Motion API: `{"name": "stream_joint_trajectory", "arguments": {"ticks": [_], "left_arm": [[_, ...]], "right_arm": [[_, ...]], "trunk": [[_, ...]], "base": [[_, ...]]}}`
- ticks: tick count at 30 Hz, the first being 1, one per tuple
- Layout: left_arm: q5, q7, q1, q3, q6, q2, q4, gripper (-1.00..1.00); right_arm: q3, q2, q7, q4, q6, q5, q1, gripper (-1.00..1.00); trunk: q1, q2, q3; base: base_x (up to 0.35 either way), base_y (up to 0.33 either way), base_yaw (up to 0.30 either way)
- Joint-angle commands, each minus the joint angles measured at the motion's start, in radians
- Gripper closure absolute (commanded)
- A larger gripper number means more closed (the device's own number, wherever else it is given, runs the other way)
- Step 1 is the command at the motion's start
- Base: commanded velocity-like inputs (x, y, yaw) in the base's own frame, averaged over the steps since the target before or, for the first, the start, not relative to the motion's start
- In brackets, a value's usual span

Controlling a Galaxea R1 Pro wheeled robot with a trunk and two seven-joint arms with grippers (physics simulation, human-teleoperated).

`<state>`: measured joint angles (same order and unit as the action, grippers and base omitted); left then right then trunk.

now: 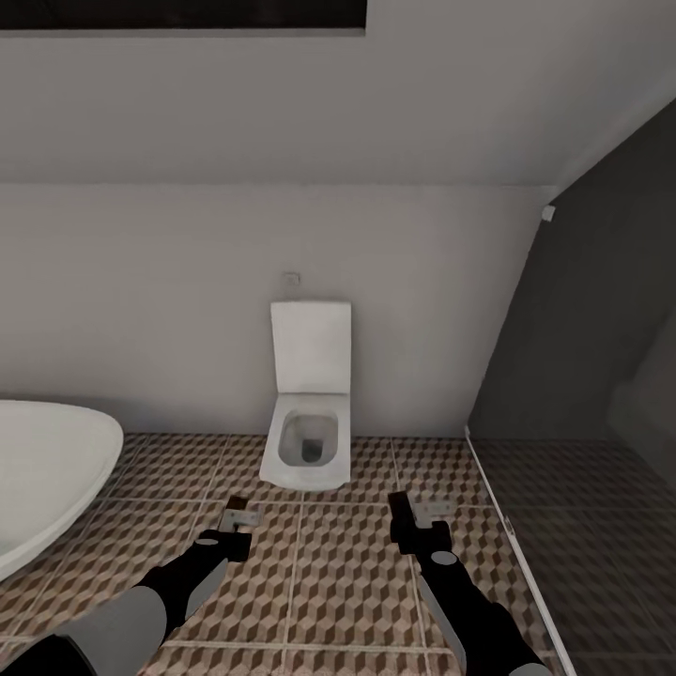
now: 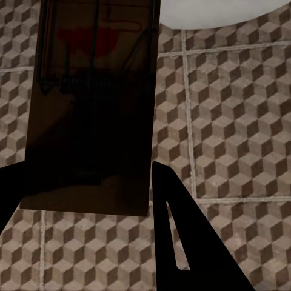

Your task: Take the four mousetraps from the cabinet in the bathroom and place them on the bathroom floor. Make sure all four end up on the same floor surface, and ensure that at least two of them are either under or directly next to the same bathroom sink.

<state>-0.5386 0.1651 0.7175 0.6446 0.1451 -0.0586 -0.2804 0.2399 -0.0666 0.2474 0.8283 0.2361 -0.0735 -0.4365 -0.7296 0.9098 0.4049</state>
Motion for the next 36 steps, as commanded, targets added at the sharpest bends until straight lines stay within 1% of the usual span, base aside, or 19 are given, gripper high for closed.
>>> {"name": "stream_joint_trajectory", "arguments": {"ticks": [1, 36], "left_arm": [[-0.004, 0.010, 0.000, 0.009, 0.007, -0.001, -0.004, 1.00], [-0.004, 0.010, 0.000, 0.009, 0.007, -0.001, -0.003, 1.00]], "right_arm": [[0.004, 0.001, 0.008, 0.002, 0.005, -0.008, -0.001, 1.00], [0.004, 0.000, 0.008, 0.002, 0.004, -0.008, -0.001, 1.00]], "trunk": [[-0.004, 0.008, 0.006], [-0.138, 0.253, 0.171]], "base": [[0.000, 0.000, 0.000], [0.000, 0.000, 0.000]]}}
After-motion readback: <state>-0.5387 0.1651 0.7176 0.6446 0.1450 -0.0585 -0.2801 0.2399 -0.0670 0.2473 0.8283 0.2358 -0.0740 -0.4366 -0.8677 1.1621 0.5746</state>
